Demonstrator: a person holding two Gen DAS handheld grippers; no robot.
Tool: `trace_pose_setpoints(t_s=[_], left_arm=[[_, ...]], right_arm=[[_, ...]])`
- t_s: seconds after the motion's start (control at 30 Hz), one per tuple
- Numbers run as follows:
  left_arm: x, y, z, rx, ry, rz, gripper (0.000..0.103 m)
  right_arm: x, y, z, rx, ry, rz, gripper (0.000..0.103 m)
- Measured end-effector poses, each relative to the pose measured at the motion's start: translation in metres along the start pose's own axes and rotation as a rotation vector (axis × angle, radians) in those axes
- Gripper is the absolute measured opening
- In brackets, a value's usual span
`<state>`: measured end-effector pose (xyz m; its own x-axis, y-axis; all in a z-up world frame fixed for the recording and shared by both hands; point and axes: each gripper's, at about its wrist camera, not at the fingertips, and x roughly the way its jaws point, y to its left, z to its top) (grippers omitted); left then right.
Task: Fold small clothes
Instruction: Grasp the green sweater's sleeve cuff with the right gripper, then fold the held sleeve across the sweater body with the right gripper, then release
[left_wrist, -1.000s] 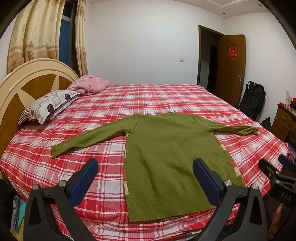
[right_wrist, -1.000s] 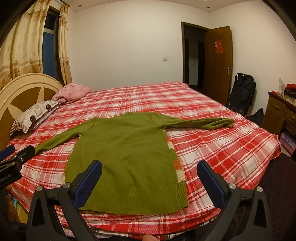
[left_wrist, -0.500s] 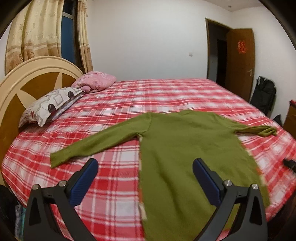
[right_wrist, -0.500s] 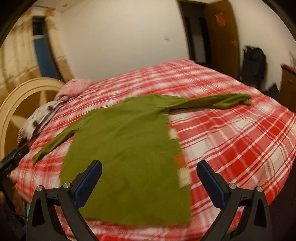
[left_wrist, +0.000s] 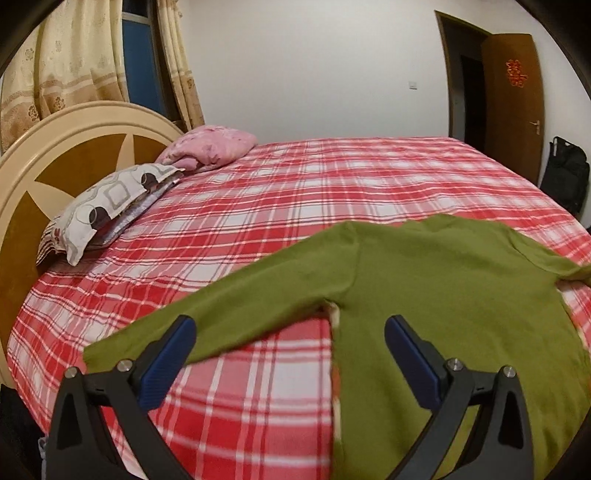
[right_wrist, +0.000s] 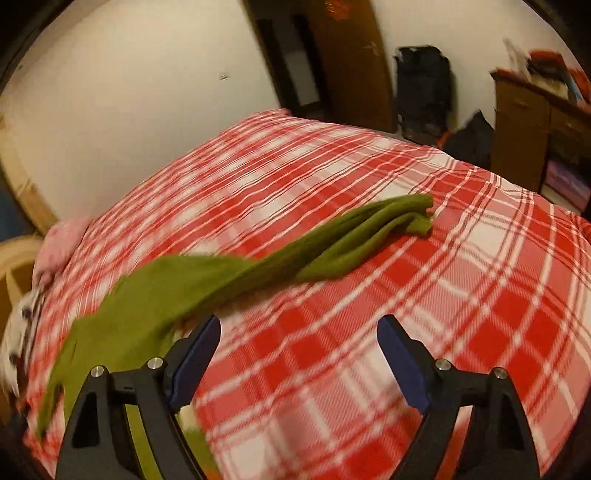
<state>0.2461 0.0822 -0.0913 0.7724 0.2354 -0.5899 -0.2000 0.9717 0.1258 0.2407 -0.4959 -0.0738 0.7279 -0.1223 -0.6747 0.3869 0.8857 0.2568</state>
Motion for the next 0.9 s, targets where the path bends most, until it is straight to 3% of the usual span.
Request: trace_pose_setpoints(t_s=[0.17,0.37,0.57,0.67,0.73,0.9], left_arm=[[0.035,0.007,0.008,-0.018,0.016,0.038,0.103],[0.070,0.019,0.000,-0.049,0.071,0.070,0.103],[0.086,0.021,-0.007,-0.066,0.103,0.063,0.103],[0.093,0.021,-0.012,-0.069,0.114,0.053,0.103],[0.096,0.023,-0.016,-0.081,0.125,0.046,0.103],[0.095,0.028,-0.017,-0.113,0.112,0.013,0.103]], right_arm=[[0.041,-0.016,0.043,0.081,0.023,-0.015,0.075],[0.111,-0.034,0.081,0.213,0.170,-0.025,0.071],[0.163,-0.050,0.098,0.300,0.306,-0.150,0.070],[0.179,-0.057,0.101,0.326,0.339,-0.182,0.046],[0.180,-0.059,0.101,0.329,0.330,-0.188,0.021],[0.172,-0.052,0.104,0.266,0.278,-0.181,0.013]])
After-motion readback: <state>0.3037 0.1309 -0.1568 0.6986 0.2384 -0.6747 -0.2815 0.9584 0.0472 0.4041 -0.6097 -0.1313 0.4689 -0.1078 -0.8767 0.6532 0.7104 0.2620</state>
